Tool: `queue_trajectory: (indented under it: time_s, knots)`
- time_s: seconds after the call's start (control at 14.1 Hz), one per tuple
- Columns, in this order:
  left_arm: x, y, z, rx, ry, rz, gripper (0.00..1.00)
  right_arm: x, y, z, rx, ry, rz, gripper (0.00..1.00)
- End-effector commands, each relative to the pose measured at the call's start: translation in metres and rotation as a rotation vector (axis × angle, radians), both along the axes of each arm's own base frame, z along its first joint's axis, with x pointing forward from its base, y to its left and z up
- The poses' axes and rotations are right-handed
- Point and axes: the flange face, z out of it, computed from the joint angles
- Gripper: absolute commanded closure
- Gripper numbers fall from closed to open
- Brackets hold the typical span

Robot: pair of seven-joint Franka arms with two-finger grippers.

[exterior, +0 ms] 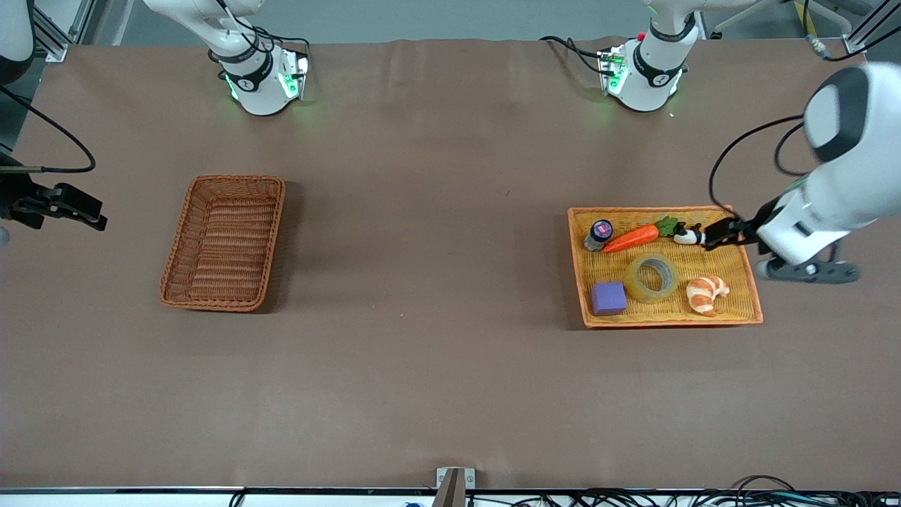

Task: Move tape to another basket
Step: 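Lower the left gripper onto the tape roll and grasp its rim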

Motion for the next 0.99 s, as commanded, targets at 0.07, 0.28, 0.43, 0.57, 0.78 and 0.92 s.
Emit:
queue_trajectory:
  time_s: [0.07,0.28,0.43,0.57,0.78,0.92]
  knots:
    - [-0.004,-0.005,-0.088,0.013,0.061,-0.011,0.00,-0.004,0.001,0.003,0.016,-0.009,0.014,0.00]
    - [-0.009,-0.007,-0.150,0.010,0.115,-0.023,0.00,-0.004,0.000,0.003,0.016,-0.009,0.012,0.00]
    - [-0.011,-0.007,-0.182,0.009,0.158,-0.026,0.01,-0.004,-0.002,0.003,0.016,-0.009,0.011,0.00]
    - [-0.010,-0.005,-0.207,0.005,0.152,-0.020,0.01,-0.004,-0.002,0.003,0.018,-0.009,0.009,0.00]
    - [-0.012,0.000,-0.229,0.003,0.127,-0.016,0.01,-0.004,-0.003,0.002,0.017,-0.005,0.009,0.00]
    - [-0.010,0.010,-0.228,0.012,0.125,-0.013,0.01,-0.004,-0.002,0.001,0.018,-0.005,0.009,0.00]
